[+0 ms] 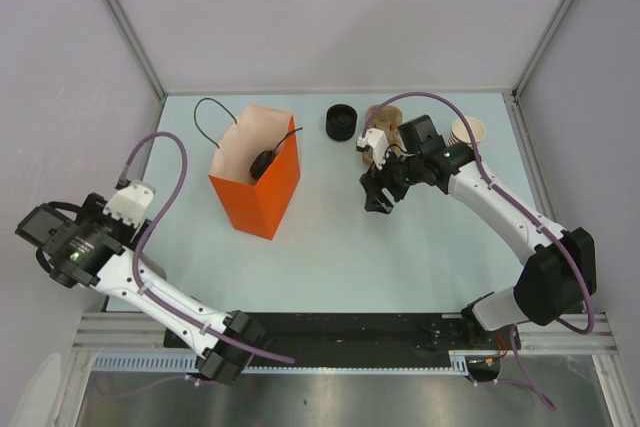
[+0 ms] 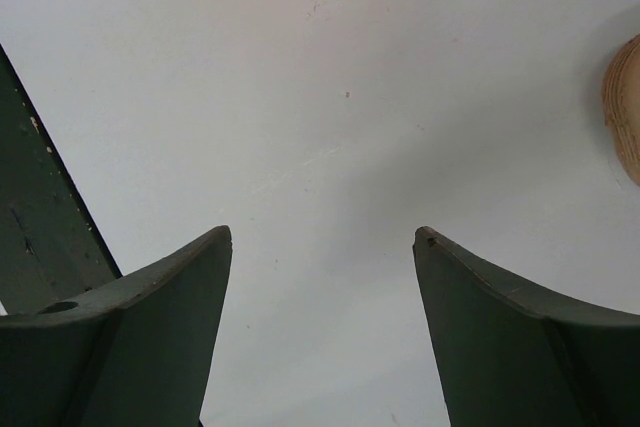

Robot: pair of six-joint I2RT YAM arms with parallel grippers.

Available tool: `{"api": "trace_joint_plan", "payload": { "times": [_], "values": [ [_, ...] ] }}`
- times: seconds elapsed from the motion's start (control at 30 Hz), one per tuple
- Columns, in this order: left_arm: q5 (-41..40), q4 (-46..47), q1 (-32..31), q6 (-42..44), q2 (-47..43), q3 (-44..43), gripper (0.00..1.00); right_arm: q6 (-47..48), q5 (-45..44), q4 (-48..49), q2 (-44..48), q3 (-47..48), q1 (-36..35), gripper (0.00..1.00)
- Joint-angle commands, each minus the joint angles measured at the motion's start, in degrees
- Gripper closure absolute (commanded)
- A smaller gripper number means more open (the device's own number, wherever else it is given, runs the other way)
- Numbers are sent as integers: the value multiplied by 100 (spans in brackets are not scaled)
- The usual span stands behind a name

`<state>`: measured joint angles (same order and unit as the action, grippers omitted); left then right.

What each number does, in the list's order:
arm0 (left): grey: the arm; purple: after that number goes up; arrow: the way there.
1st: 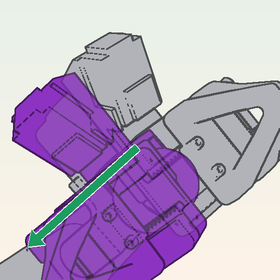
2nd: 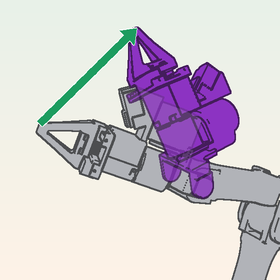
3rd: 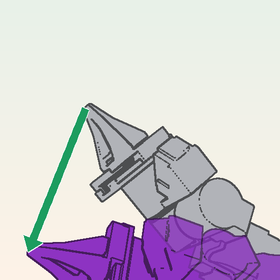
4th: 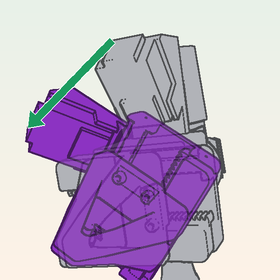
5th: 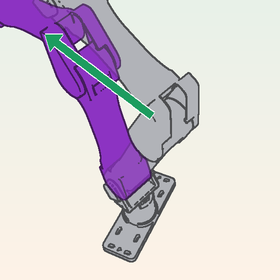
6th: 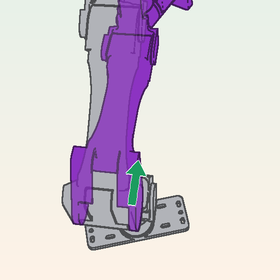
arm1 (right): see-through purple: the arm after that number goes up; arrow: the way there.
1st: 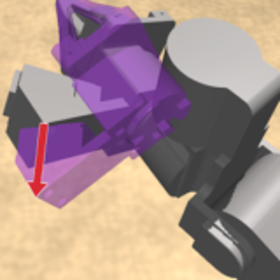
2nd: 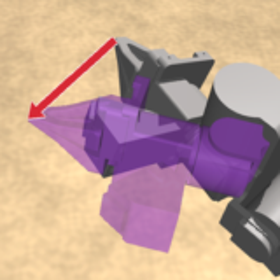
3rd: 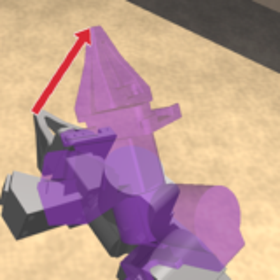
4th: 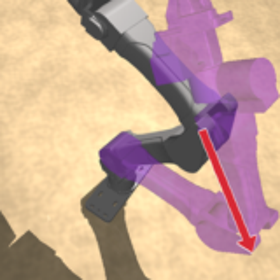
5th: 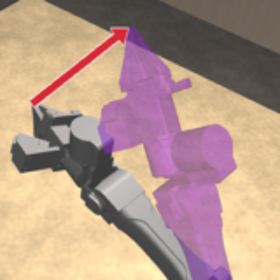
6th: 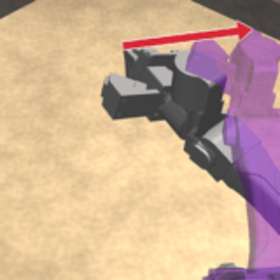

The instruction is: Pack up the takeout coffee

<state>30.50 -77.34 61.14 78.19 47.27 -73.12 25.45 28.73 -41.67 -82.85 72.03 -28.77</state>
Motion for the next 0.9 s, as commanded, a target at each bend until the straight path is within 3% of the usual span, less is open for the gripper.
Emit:
{"api": "trace_joint_plan", "payload": {
  "times": [0.0, 0.1, 0.3, 0.67, 0.87],
  "values": [
    [-562, -686, -24, 1029, -209, 465, 19, 48, -43, 133, -3, 13, -32, 22],
    [-746, -686, -32, 1399, -341, 641, 18, 48, -69, 133, -12, 4, -14, 22],
    [-1186, -695, -32, 2164, -525, 1177, 30, 39, -96, 142, -30, 13, -23, 22],
    [-1152, -695, -24, 1875, -42, 1485, 39, 39, -148, 150, -91, -5, -32, 22],
    [-1090, -686, -41, 1875, -7, 1512, 61, 30, -227, 177, -161, -5, -41, 23]
  ]
}}
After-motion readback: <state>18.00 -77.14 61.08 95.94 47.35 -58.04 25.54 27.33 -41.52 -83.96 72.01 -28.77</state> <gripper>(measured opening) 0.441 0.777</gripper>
